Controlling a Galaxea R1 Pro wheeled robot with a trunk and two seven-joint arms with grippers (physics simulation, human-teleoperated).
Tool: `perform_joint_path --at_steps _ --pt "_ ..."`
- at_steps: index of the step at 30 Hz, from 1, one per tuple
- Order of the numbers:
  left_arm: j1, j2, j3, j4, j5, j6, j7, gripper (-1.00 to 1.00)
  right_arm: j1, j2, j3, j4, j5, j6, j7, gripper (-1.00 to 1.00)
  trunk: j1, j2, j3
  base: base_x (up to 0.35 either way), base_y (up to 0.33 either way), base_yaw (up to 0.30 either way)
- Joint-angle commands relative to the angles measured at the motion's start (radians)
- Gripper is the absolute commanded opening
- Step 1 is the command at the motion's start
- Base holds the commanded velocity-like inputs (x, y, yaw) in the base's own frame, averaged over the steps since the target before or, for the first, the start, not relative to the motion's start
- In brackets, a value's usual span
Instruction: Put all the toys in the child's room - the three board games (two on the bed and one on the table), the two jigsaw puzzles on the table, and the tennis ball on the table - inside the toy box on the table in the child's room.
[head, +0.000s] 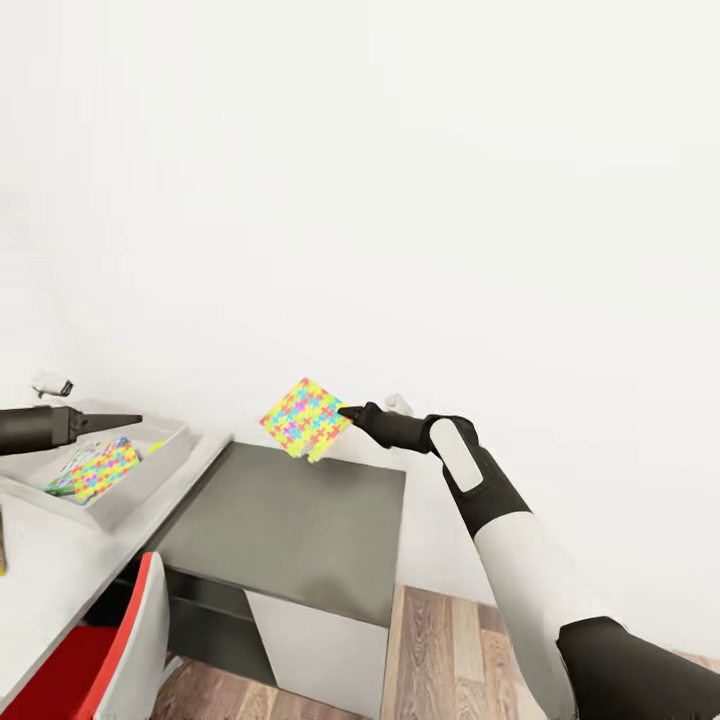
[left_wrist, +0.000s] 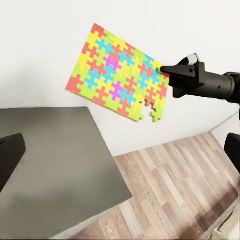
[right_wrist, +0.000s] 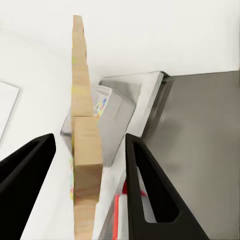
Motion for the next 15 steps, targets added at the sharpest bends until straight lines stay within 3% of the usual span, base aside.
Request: perform_joint_path --at_steps 1,5,10,15 --pt "-0.004 0.0 0.0 0.0 -0.005 0.011 -0.003 1.0 -0.003 0.0 -0.001 0.0 0.006 0.003 0.005 -1.0 0.001 -0.002 -0.002 0.0 0.0 0.282" --pt "-0.017 -0.001 0.0 0.001 -0.019 0.011 -0.003 1.0 -0.008 0.0 -0.002 0.005 -0.002 0.002 0.001 -1.0 0.001 -0.002 -0.002 0.0 0.0 0.283" --pt "-0.021 -0.007 -0.002 0.001 -0.022 0.011 -0.003 1.0 -0.008 0.0 -0.001 0.008 -0.048 0.002 0.0 -1.0 0.001 -0.002 -0.002 0.0 0.0 0.283" --pt "-0.021 -0.013 -0.016 0.014 -0.023 0.011 -0.003 1.0 -0.008 0.0 0.0 0.026 -0.056 -0.002 0.0 -1.0 0.001 -0.002 -0.002 0.0 0.0 0.283"
